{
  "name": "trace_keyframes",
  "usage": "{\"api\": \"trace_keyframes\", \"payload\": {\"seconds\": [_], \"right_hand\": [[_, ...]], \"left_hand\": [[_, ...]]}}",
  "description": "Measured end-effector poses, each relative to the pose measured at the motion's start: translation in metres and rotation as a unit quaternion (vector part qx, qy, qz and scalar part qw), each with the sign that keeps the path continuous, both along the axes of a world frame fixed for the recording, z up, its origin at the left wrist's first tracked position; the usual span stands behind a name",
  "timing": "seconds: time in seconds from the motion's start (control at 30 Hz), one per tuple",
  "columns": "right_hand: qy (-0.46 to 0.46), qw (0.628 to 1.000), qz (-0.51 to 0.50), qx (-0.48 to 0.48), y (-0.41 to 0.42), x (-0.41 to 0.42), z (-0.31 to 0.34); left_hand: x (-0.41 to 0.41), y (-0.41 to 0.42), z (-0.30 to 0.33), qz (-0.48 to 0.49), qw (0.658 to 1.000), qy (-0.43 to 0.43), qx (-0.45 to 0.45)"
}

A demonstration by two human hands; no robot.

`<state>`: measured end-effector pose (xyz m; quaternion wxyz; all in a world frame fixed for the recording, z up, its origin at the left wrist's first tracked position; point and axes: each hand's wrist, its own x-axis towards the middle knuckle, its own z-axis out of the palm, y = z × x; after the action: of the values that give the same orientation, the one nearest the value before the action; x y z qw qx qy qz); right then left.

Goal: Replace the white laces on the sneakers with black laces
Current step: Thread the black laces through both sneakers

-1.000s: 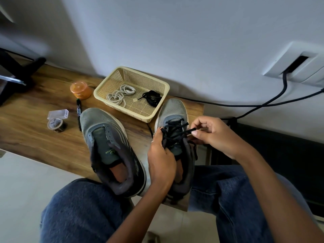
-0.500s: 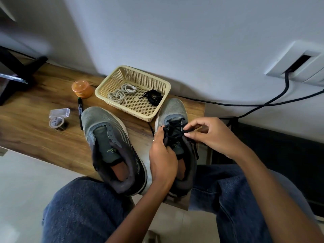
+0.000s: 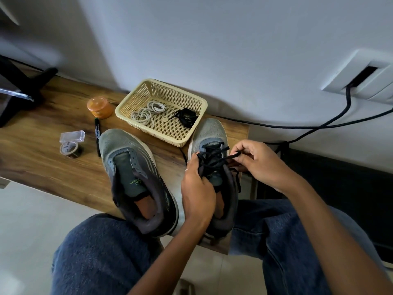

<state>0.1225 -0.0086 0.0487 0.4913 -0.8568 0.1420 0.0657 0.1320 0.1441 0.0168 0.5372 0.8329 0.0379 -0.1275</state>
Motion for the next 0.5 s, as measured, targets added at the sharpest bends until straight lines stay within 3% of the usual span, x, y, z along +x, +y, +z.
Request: {"api": "trace_keyframes", "payload": {"seconds": [0.2,0.37,0.43,0.5], "right_hand": [[0.002,0.999,-0.016,0.028,0.0,-0.001,0.001],[-0.09,0.992,-0.085,0.002,0.006,0.008,0.017],[-0.119,0.989,-0.055,-0.067,0.015,0.013,0.018],[-0.106,0.974,0.002,-0.201,0.029,0.017,0.013]], "left_hand": [[0.001,0.001,-0.005,-0.009,1.0,-0.005,0.002],[-0.001,0.001,-0.012,-0.046,0.999,-0.016,0.01],[-0.002,0.001,-0.015,-0.059,0.998,-0.028,0.015],[-0.004,0.002,-0.015,-0.064,0.997,-0.044,0.008]]}}
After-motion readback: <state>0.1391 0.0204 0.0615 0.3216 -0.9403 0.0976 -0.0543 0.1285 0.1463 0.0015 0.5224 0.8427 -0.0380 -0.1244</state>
